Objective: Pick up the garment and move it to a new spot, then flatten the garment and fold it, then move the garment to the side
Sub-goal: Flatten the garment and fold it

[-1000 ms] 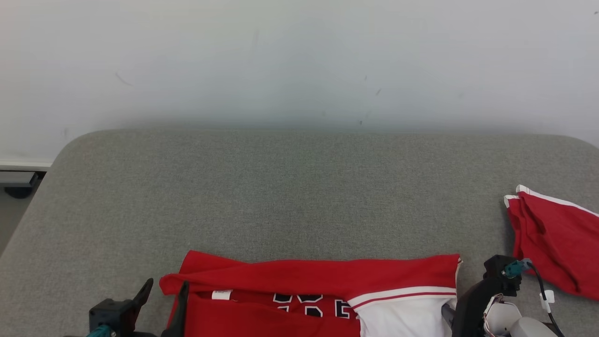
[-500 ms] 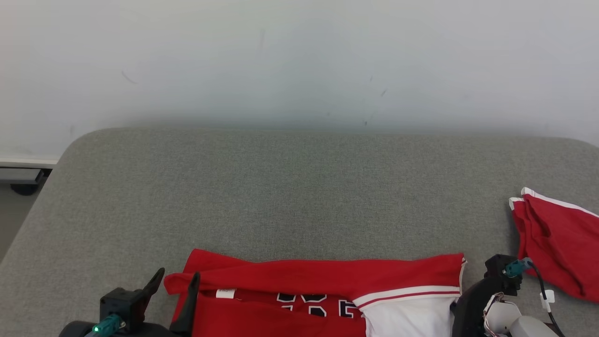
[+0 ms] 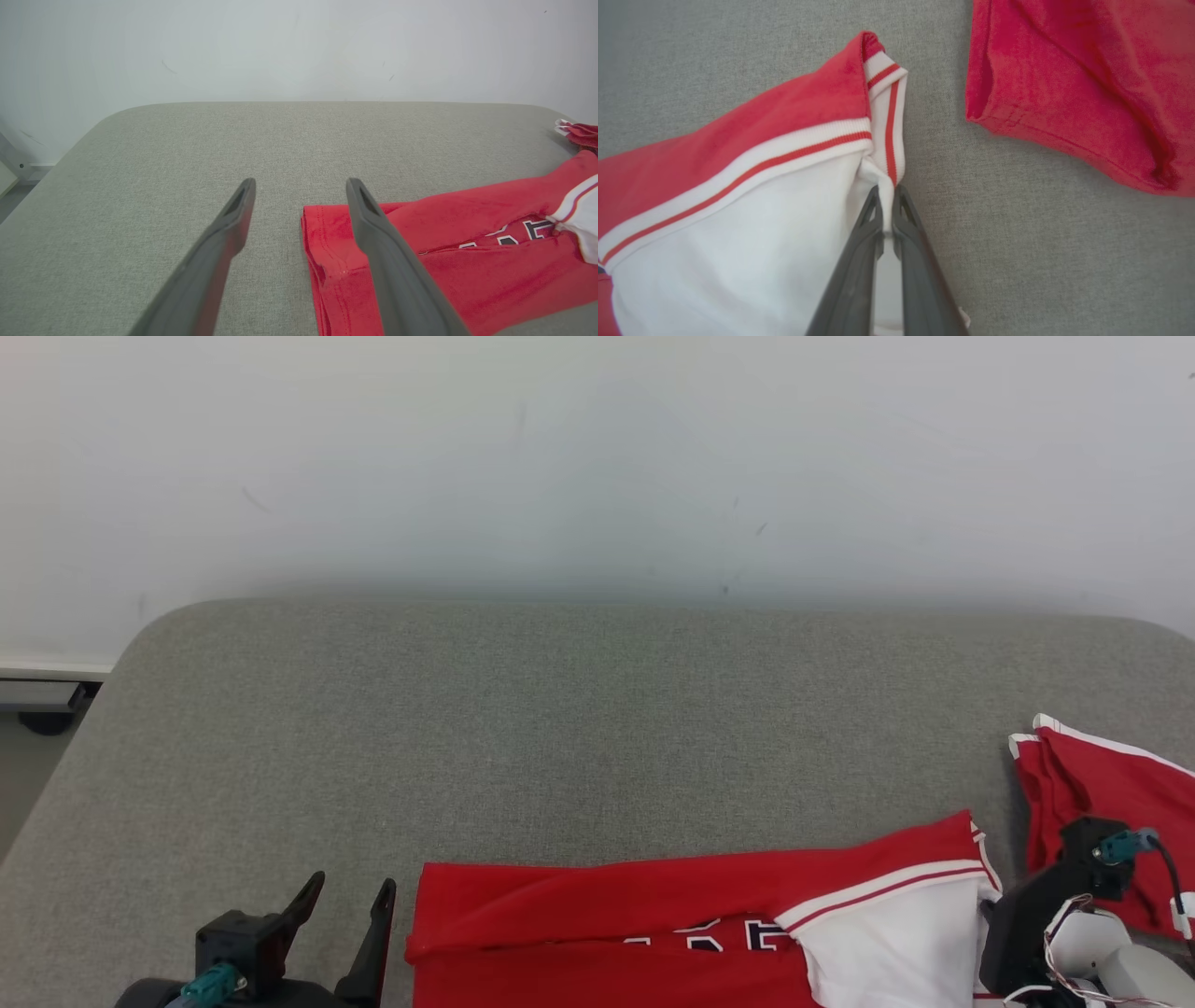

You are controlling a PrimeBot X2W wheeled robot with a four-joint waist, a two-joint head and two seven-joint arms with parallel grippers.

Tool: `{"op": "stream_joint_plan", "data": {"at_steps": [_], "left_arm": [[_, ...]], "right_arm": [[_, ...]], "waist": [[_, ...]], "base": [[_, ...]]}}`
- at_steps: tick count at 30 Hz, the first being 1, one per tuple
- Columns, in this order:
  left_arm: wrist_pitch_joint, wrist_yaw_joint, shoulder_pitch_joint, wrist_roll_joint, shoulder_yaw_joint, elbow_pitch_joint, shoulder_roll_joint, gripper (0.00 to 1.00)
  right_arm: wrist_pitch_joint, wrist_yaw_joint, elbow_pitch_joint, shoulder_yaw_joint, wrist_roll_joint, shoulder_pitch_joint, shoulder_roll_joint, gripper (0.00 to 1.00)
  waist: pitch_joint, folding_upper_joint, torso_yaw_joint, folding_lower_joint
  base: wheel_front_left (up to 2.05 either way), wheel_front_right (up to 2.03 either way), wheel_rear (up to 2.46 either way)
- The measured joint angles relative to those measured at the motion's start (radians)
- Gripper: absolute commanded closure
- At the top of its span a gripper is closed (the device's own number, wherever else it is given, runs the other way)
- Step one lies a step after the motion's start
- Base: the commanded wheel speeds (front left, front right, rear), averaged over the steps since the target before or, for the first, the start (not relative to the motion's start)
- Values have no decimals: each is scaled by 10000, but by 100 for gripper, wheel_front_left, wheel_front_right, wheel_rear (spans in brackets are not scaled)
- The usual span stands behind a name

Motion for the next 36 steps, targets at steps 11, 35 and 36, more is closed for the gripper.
{"op": "stream_joint_plan", "data": {"at_steps": [11, 35, 36], "left_arm": [[-8, 84, 50, -10, 50, 6, -6, 0], [4, 67, 244, -13, -151, 29, -130, 0], [40, 59, 226, -13, -209, 27, -146, 0]], "right_arm": [[-230, -165, -1183, -621, -506, 254, -514, 100], [1511, -176, -3754, 1758, -1620, 68, 2251, 100], [1592, -176, -3760, 1854, -1643, 6, 2395, 100]], "waist": [[-211, 0, -107, 0], [-439, 0, -54, 0], [-430, 0, -22, 0]], "base": [[0, 0, 0], [0, 0, 0], [0, 0, 0]]}}
